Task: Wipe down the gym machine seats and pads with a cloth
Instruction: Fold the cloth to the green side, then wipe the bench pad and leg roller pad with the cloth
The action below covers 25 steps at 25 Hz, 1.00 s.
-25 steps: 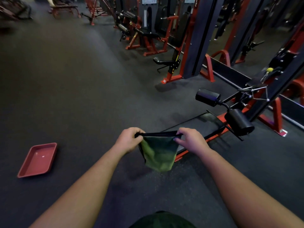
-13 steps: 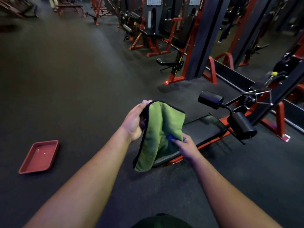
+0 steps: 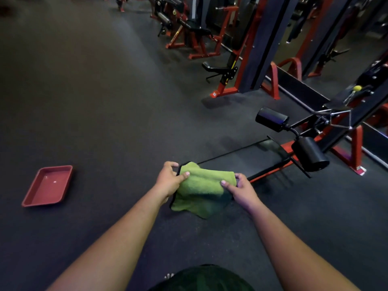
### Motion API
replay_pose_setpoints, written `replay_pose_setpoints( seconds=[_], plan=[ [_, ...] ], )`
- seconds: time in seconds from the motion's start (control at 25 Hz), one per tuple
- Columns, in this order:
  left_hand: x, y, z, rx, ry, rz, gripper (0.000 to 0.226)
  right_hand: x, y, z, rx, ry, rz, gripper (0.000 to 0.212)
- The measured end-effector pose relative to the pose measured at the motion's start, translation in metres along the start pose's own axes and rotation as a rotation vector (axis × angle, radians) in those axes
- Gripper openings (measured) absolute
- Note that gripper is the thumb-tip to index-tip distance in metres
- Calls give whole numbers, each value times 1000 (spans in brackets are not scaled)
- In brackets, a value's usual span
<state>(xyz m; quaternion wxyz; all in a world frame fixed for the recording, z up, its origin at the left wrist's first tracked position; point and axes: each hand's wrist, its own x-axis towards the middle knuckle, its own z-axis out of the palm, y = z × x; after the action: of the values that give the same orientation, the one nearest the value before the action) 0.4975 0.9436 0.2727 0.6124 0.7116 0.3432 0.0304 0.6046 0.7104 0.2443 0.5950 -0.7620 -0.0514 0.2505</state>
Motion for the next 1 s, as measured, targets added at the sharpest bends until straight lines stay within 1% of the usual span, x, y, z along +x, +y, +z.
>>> replay_pose_setpoints(
  seconds=[0.04, 0.08, 0.12, 0.16, 0.2, 0.24, 0.28, 0.32, 0.36, 0.4, 0.44, 0.48, 0.52, 0.6, 0.64, 0.68, 0.76, 0.84, 0.92, 1.0],
  plan=[
    [2, -5, -2, 18, 50, -8, 53, -2, -3, 6, -37, 89, -13, 46],
    [4, -9, -5, 4, 44, 12, 60, -3, -5, 10, -82, 133, -35, 49],
    [8, -13, -8, -11, -6, 47, 67, -3, -5, 12, -104, 108, -74, 55],
    [13, -16, -11, 33, -63, 89, 76, -2, -4, 12, -125, 33, -118, 60],
    [16, -17, -13, 168, -118, 139, 83, -1, -3, 12, -203, -44, -159, 61],
    [19, -18, -15, 345, -145, 190, 85, 0, -1, 12, -343, -82, -194, 57],
    [22, -19, -15, 518, -134, 236, 78, 2, 0, 14, -511, -65, -232, 50],
    [26, -21, -14, 655, -106, 266, 63, 4, 1, 17, -658, -19, -267, 39],
    [29, -24, -13, 755, -83, 283, 47, 6, 5, 20, -783, 31, -275, 30],
    [34, -28, -11, 814, -68, 299, 34, 9, 8, 22, -856, 76, -288, 24],
    [39, -35, -9, 818, -61, 318, 26, 13, 15, 22, -873, 107, -291, 22],
    [45, -43, -7, 778, -73, 330, 21, 16, 21, 21, -836, 123, -290, 21],
    [52, -50, -6, 682, -108, 320, 18, 19, 27, 18, -712, 114, -263, 21],
    [68, -64, -1, 465, -208, 241, 12, 29, 34, 12, -386, 55, -158, 20],
    [76, -69, 3, 408, -230, 198, 11, 37, 36, 10, -269, 39, -106, 18],
    [85, -73, 10, 395, -230, 168, 12, 47, 38, 7, -208, 43, -72, 17],
    [105, -78, 26, 446, -218, 132, 18, 73, 46, 1, -174, 74, -43, 15],
    [125, -83, 42, 498, -220, 60, 30, 99, 53, -5, -191, 43, -50, 14],
    [153, -92, 61, 587, -218, 2, 41, 136, 63, -15, -293, -13, -90, 15],
    [179, -104, 80, 659, -220, -54, 50, 173, 73, -24, -425, 1, -137, 17]
  ],
)
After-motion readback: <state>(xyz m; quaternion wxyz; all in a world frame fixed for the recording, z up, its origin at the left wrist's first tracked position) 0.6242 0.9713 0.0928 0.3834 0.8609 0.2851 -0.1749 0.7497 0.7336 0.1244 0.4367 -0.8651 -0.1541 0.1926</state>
